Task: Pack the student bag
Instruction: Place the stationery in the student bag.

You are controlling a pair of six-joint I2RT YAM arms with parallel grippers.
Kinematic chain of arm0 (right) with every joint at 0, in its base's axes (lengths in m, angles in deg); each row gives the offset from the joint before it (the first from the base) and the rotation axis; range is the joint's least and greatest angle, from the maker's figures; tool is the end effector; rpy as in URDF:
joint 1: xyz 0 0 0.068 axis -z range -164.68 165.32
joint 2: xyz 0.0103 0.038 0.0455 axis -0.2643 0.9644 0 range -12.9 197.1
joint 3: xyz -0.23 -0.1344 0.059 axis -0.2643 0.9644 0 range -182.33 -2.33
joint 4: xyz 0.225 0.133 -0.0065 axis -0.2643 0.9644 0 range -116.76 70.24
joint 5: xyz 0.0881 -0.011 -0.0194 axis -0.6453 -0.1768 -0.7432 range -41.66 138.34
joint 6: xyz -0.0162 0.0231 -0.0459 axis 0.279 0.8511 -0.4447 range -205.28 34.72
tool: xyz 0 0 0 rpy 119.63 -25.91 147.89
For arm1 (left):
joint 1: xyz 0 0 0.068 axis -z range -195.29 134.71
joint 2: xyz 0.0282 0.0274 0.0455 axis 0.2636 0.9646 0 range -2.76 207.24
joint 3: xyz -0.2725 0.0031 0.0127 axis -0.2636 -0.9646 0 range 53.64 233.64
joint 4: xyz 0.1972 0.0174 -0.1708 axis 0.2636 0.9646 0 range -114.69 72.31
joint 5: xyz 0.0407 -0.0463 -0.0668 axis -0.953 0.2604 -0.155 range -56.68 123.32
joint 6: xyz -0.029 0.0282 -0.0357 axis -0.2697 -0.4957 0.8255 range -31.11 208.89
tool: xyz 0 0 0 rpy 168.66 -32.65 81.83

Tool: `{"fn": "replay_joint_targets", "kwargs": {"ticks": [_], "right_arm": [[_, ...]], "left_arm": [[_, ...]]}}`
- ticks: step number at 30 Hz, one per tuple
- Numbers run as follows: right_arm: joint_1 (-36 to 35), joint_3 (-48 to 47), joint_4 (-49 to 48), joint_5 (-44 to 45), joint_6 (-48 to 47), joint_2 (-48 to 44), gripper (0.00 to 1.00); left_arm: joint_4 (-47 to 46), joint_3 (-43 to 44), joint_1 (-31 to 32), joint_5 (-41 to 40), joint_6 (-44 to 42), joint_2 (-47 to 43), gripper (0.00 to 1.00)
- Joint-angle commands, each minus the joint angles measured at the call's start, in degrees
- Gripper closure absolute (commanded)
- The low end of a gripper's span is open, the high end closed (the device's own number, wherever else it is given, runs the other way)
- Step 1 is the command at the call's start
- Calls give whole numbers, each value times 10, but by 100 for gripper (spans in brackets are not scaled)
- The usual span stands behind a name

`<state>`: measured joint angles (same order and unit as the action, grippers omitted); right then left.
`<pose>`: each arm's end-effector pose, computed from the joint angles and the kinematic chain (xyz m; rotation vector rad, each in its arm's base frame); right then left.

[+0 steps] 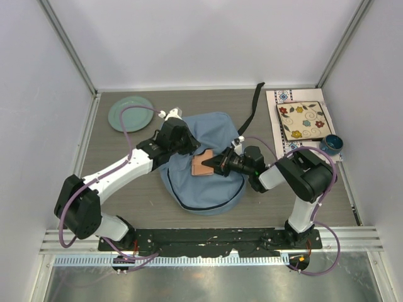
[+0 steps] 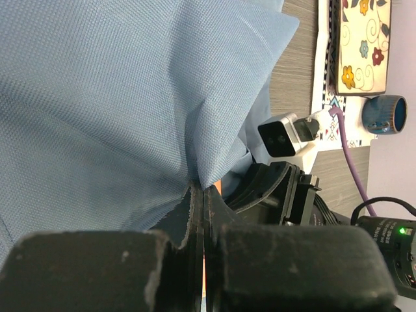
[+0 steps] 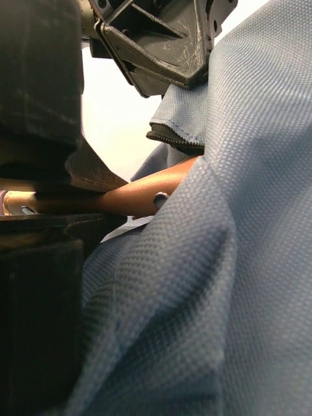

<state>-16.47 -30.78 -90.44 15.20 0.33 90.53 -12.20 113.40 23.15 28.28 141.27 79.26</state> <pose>0.2486 0.1770 0.1289 0.5069 2.1615 1.8445 0.2547 -0.1983 0.2753 -0.3304 2.2661 -0.7825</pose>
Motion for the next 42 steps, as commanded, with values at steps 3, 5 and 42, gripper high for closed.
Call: {"fn": "replay_joint_targets", "kwargs": {"ticks": [3, 5, 42], "right_arm": [[63, 40, 34, 38, 1, -6, 99], [79, 44, 36, 35, -7, -12, 99], [105, 71, -84, 66, -26, -143, 99]], "left_arm": [[-70, -15, 3, 90, 22, -55, 100], [-80, -23, 4, 103, 22, -63, 100], [-55, -113, 2, 108, 24, -82, 95]]}}
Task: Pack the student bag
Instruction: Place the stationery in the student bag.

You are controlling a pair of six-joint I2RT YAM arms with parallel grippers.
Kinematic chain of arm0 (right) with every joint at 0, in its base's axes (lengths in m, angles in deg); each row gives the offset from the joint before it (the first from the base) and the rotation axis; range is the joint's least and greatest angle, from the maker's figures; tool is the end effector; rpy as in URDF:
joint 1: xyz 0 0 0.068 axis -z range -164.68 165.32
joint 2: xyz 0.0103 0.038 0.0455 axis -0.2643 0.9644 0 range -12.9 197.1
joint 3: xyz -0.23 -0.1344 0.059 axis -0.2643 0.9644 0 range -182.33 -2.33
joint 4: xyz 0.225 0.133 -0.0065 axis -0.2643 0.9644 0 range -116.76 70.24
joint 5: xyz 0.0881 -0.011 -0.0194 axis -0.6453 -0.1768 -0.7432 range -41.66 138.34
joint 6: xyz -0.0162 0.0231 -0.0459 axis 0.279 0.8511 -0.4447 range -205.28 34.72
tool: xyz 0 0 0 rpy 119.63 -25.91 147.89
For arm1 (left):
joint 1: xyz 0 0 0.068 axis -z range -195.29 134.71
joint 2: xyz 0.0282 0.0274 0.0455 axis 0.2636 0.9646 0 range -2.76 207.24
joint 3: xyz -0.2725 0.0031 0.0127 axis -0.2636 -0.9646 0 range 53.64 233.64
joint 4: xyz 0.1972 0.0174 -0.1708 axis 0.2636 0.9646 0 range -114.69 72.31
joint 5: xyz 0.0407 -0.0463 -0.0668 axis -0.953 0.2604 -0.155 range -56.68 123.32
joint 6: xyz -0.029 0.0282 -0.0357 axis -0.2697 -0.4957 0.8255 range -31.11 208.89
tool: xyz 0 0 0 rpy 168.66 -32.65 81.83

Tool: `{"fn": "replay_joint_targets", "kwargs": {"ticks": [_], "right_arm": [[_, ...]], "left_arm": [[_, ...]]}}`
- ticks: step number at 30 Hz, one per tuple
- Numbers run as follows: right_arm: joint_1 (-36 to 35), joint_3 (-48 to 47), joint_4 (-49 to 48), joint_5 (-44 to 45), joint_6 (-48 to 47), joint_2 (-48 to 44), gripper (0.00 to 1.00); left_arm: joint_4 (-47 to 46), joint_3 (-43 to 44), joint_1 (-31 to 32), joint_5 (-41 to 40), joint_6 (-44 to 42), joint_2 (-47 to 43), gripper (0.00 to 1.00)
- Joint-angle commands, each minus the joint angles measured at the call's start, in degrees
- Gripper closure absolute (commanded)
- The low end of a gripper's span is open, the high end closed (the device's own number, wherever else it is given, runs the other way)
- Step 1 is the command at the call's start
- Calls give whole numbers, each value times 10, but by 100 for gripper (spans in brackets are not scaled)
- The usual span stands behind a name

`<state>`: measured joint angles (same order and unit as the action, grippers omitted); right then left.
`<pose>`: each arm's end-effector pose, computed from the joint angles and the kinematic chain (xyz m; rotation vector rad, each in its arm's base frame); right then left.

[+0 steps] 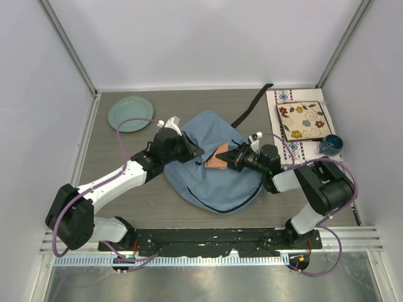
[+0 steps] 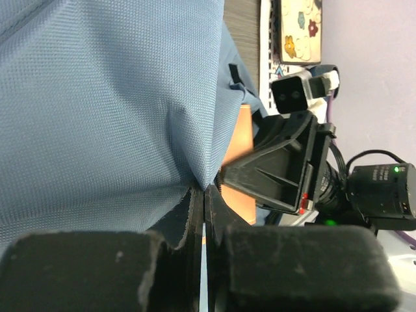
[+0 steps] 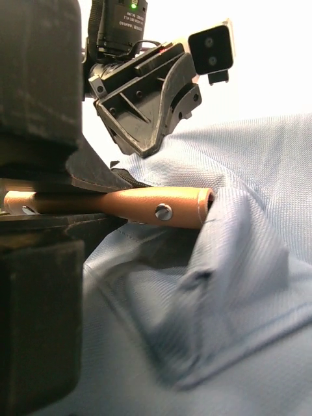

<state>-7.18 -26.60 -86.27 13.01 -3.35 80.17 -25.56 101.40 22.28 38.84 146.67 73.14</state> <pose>0.2511 0.1263 0.1538 0.5304 2.0403 1.7636 0.2335 -0.1841 0.2568 -0.3287 2.2187 -1.0831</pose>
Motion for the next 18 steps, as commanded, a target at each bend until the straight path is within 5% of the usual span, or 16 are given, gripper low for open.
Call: {"fn": "replay_joint_targets", "kwargs": {"ticks": [1, 6, 12, 18], "right_arm": [[11, 33, -134, 91, 11, -40, 99], [-5, 31, -200, 122, -6, -13, 99], [-35, 27, -296, 178, -1, 42, 95], [-82, 34, -258, 229, -68, 19, 94]], "left_arm": [[77, 7, 11, 9, -31, -15, 95], [70, 18, 11, 45, -31, 7, 87], [76, 11, 10, 38, -31, -12, 63], [137, 7, 11, -18, -46, -61, 41]]}}
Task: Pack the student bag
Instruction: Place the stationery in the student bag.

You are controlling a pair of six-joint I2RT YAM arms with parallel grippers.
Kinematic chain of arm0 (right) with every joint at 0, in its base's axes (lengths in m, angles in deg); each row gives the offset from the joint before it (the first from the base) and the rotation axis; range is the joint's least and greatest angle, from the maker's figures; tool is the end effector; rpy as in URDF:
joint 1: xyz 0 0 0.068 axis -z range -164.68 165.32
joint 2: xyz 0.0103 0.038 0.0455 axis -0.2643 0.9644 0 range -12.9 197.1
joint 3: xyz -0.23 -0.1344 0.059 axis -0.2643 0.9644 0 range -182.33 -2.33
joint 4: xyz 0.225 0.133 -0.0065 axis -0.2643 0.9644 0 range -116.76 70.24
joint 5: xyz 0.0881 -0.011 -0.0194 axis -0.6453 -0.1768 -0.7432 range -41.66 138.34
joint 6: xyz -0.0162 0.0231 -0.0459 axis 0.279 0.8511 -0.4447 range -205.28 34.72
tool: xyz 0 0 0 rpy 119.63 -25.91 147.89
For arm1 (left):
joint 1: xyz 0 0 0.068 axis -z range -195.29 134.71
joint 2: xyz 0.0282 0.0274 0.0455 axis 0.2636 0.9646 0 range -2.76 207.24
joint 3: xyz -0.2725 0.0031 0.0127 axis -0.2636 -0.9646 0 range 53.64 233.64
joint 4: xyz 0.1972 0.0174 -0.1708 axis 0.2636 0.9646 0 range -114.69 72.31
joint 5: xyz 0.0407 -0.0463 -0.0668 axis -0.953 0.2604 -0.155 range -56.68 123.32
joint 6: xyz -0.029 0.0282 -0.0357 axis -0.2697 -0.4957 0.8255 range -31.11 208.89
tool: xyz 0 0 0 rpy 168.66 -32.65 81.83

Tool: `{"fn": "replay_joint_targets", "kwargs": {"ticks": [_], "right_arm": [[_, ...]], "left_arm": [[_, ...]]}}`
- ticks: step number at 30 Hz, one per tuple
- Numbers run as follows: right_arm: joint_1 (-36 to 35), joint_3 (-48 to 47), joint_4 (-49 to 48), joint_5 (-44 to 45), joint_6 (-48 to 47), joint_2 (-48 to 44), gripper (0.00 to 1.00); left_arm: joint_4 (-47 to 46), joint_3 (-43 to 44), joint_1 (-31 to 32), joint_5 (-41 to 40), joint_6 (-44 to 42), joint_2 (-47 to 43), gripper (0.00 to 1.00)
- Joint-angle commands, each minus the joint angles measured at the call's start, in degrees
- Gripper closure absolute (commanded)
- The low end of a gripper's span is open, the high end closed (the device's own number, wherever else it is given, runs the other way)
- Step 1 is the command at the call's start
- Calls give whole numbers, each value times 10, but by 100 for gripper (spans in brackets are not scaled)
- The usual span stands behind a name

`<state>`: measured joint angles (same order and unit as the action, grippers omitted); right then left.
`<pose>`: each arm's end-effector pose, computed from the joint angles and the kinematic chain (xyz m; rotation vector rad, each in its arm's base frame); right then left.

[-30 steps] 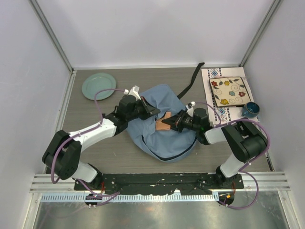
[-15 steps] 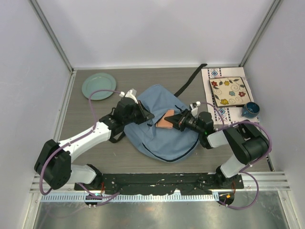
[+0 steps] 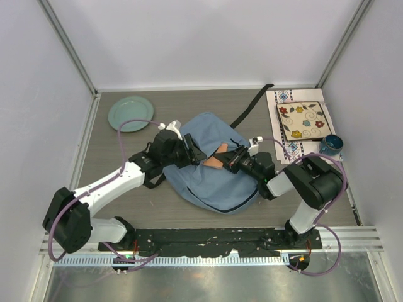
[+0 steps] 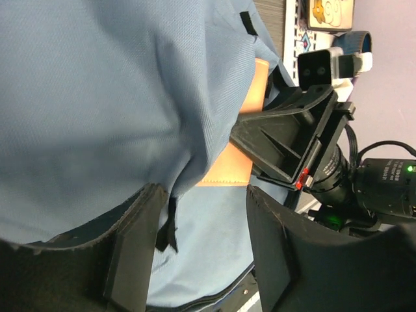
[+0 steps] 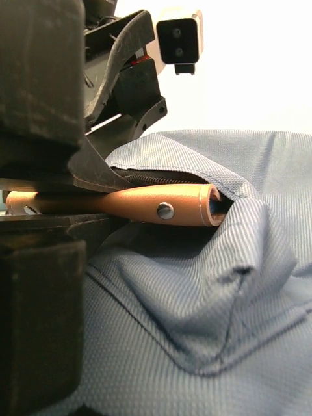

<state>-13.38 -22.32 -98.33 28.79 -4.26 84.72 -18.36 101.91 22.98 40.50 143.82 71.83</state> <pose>0.2337 0.1415 0.1374 0.5940 1.9014 1.6431 0.2234 -0.1820 0.2543 -0.2594 2.3239 -1.0294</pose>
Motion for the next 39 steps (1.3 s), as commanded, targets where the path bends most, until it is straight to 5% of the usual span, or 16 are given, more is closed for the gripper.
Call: {"fn": "replay_joint_targets", "kwargs": {"ticks": [1, 8, 16, 19, 24, 30, 39], "right_arm": [[-22, -8, -130, 78, -64, -34, 94], [-35, -67, -18, 15, -49, -61, 96], [-66, -110, 77, 16, -61, -55, 98], [-82, -142, 230, 45, -115, -73, 99], [-85, -175, 252, -13, -102, -39, 99], [-88, -151, 123, -60, 1, 34, 99], [-100, -184, 222, -126, -26, 35, 99]], "left_arm": [[73, -1, 4, -45, -19, -60, 38], [133, -44, 4, -147, -12, -176, 25], [144, -105, 4, -171, 24, -244, 24], [139, -121, 4, -167, 36, -259, 24], [117, -136, 4, -167, 43, -280, 24], [98, -149, 4, -161, 52, -288, 23], [92, -160, 3, -162, 53, -294, 23]]}}
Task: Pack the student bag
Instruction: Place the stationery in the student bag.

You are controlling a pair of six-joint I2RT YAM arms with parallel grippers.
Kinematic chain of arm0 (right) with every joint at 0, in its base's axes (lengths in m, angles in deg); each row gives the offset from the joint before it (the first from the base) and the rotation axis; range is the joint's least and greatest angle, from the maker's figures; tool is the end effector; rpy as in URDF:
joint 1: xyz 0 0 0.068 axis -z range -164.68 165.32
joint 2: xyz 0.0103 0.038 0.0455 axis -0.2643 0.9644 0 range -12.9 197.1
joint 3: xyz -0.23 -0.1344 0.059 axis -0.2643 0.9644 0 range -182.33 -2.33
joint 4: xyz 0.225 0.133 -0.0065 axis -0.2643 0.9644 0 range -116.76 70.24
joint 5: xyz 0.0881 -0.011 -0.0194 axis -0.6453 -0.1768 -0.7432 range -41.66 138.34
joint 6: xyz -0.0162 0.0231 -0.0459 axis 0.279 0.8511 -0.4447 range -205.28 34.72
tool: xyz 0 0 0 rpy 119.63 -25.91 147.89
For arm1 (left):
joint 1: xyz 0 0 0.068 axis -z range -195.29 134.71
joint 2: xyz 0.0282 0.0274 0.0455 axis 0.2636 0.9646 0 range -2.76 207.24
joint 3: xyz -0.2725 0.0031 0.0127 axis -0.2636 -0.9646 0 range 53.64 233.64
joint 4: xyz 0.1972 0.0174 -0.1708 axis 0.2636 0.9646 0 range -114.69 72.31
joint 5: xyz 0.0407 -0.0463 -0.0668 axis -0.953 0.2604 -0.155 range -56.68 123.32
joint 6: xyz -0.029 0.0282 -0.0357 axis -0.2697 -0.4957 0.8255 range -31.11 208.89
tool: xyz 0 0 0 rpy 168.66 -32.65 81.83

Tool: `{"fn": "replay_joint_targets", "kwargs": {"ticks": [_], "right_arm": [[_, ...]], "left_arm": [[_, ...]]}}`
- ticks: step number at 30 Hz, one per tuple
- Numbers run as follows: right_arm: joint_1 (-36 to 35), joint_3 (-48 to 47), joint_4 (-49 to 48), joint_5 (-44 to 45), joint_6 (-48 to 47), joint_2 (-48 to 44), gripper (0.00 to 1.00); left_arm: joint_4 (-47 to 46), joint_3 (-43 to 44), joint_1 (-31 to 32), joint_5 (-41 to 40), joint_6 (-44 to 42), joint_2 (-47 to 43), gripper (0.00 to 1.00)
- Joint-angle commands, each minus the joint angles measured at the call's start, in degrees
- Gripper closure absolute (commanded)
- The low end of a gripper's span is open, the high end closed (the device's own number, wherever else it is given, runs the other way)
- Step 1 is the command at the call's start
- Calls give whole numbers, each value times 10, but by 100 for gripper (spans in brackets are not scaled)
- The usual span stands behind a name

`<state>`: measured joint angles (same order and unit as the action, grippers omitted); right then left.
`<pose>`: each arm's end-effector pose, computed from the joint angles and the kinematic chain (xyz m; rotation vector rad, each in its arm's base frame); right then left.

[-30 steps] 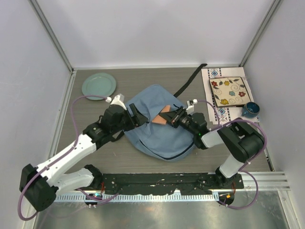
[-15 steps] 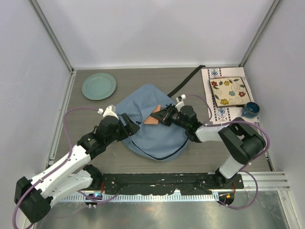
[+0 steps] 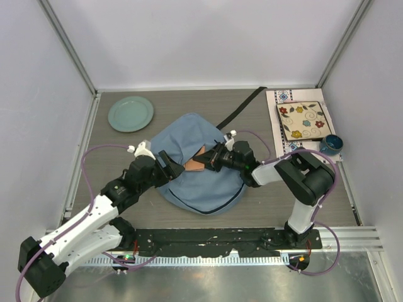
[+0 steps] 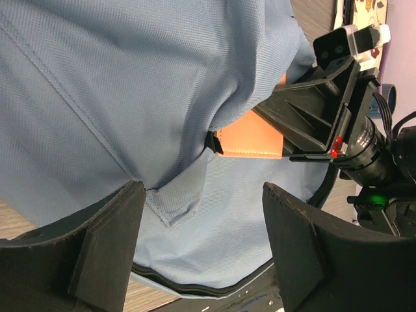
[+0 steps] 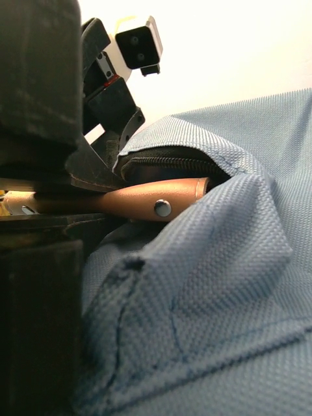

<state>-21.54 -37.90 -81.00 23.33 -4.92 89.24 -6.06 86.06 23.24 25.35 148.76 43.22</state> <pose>0.2564 0.2111 0.1480 0.4411 2.1442 1.7298 0.1448 -0.1091 0.2461 -0.5018 2.1950 -0.8380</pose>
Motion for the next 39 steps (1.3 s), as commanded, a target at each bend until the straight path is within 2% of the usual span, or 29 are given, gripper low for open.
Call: {"fn": "replay_joint_targets", "kwargs": {"ticks": [1, 2, 6, 9, 12, 14, 16, 20, 21, 22, 23, 26, 31, 34, 37, 39], "right_arm": [[-21, -35, 64, -82, -31, -12, 99], [-22, -43, 91, -88, -45, -12, 99], [-18, -55, 93, -97, -68, -7, 99], [-15, -106, 112, -117, -82, 9, 99], [-14, -150, 163, -111, -127, 2, 99], [-13, -183, 241, -97, -156, -5, 99], [-9, -180, 249, -69, -152, -8, 99], [-8, -119, 196, 39, -125, -44, 99], [-13, -101, 162, 60, -106, -44, 99], [-15, -62, 66, 82, -88, -41, 99], [-17, -47, 16, 114, -59, -35, 99], [-18, -41, -88, 130, -33, -1, 99], [-19, -64, -158, 124, -23, 10, 99], [-20, -57, -157, 139, -26, -6, 99], [-22, -57, -173, 140, -21, -2, 98], [-28, -49, -188, 147, -14, 6, 98]], "left_arm": [[-33, -2, 1, -13, 2, -6, 23], [-33, -1, 1, -13, 0, -6, 23], [-32, 14, 1, -13, -14, 0, 23], [-20, 20, 1, -14, -23, -3, 22], [-6, 18, 1, -13, -27, -14, 21], [10, 18, 1, -15, -29, -19, 20], [15, 15, 1, -21, -29, -30, 20], [18, 15, 1, -28, -30, -45, 19], [18, 16, 1, -29, -30, -47, 19], [22, 16, 1, -33, -29, -49, 19], [24, 16, 1, -34, -29, -50, 19], [45, 21, 1, -35, -27, -57, 19], [112, 16, 1, -59, 1, -94, 19], [152, 6, 1, -79, 32, -127, 19], [133, -31, 1, -65, 65, -148, 18], [88, -59, 1, -50, 74, -148, 18]]}}
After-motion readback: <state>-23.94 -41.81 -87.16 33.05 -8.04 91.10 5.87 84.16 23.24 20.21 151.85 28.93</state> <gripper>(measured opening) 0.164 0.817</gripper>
